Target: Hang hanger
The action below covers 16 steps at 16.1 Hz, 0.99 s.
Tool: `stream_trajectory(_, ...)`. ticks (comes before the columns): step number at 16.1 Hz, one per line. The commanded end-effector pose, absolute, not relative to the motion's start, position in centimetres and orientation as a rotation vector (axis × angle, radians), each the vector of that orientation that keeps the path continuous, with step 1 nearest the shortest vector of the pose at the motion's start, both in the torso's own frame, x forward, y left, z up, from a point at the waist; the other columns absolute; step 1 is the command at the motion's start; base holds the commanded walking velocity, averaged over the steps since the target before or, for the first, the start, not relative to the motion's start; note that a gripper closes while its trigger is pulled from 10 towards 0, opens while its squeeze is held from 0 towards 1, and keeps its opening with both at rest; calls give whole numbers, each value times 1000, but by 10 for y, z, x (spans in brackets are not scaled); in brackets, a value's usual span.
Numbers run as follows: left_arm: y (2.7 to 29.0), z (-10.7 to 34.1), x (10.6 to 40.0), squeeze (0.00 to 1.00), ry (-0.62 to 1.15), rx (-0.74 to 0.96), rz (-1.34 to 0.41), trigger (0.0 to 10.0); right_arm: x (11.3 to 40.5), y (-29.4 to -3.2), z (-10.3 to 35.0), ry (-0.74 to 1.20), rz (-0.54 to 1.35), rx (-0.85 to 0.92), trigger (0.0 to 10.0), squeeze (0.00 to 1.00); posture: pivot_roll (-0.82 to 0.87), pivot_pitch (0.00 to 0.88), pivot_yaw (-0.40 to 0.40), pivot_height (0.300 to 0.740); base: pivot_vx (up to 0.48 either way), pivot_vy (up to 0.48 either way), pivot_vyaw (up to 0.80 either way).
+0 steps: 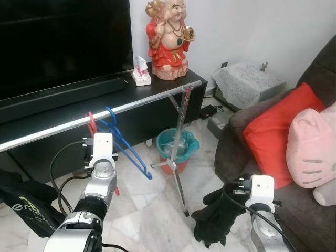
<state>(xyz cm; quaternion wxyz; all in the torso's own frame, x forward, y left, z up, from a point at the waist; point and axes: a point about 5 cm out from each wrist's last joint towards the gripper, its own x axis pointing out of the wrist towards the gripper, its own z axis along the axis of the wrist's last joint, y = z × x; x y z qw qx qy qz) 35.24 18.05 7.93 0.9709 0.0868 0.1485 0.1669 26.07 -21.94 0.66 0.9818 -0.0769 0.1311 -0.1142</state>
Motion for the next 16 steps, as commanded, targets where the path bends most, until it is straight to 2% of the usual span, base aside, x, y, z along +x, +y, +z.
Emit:
stream_trajectory(1,176,83,356,0,285,149,323,0,266,-221,13,234,-239,-142,10000,0,25,0,-81,740,0,0,0)
stream_trajectory(16,169,81,357,0,265,166,309,0,263,-219,9,247,-224,-139,10000,0,20,0,-86,740,0,0,0)
